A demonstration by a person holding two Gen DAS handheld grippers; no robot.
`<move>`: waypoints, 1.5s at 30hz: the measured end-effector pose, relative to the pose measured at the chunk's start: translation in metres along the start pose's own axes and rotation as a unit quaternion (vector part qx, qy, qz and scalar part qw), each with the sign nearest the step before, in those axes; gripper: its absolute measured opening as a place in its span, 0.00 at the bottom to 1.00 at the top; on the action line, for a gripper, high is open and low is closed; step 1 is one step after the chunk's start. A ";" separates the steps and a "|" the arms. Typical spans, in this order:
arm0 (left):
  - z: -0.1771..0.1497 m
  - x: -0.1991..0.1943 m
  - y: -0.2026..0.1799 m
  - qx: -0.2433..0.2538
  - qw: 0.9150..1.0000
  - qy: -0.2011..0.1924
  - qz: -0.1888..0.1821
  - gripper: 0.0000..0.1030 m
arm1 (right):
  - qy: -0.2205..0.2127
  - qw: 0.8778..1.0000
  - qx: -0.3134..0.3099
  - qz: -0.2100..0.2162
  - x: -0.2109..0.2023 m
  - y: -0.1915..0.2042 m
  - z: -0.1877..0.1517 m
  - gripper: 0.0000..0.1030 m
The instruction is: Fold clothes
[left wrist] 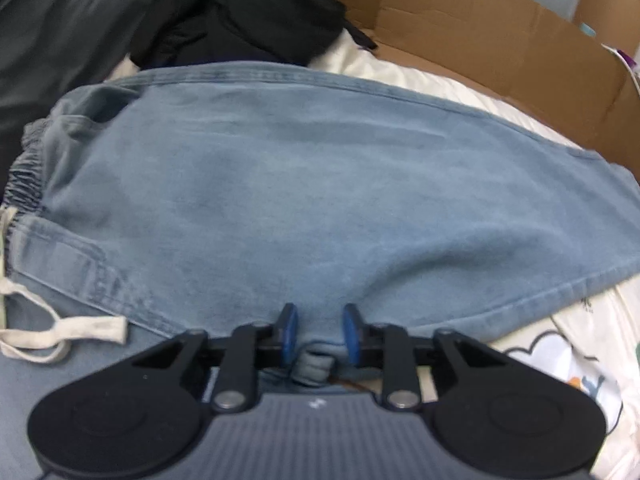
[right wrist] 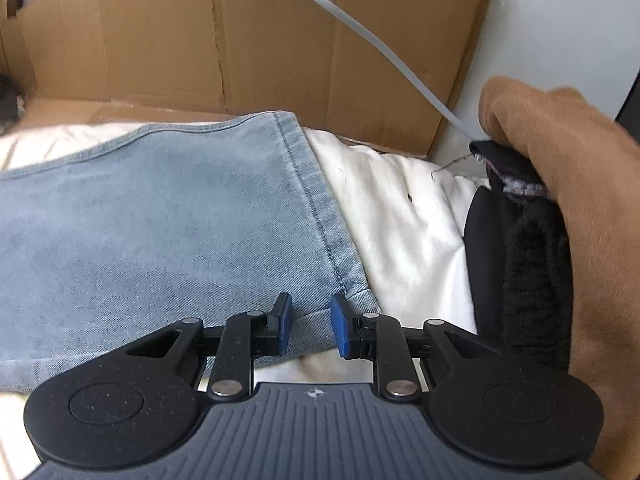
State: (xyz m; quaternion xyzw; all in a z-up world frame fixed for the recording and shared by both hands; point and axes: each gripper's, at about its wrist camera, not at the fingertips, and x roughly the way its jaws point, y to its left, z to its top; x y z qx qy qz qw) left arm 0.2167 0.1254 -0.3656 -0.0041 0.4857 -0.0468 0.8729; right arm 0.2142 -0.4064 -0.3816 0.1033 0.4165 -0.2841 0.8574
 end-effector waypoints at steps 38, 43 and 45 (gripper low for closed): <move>0.095 0.060 0.141 -0.099 0.990 -0.032 0.098 0.28 | -0.028 0.999 0.007 -0.026 0.094 0.028 0.104 0.47; 0.092 0.060 0.143 -0.097 0.990 -0.040 0.093 0.29 | -0.030 0.999 -0.029 -0.026 0.102 0.039 0.103 0.48; 0.092 0.061 0.143 -0.099 0.990 -0.043 0.094 0.29 | -0.031 0.998 -0.049 -0.026 0.104 0.044 0.102 0.47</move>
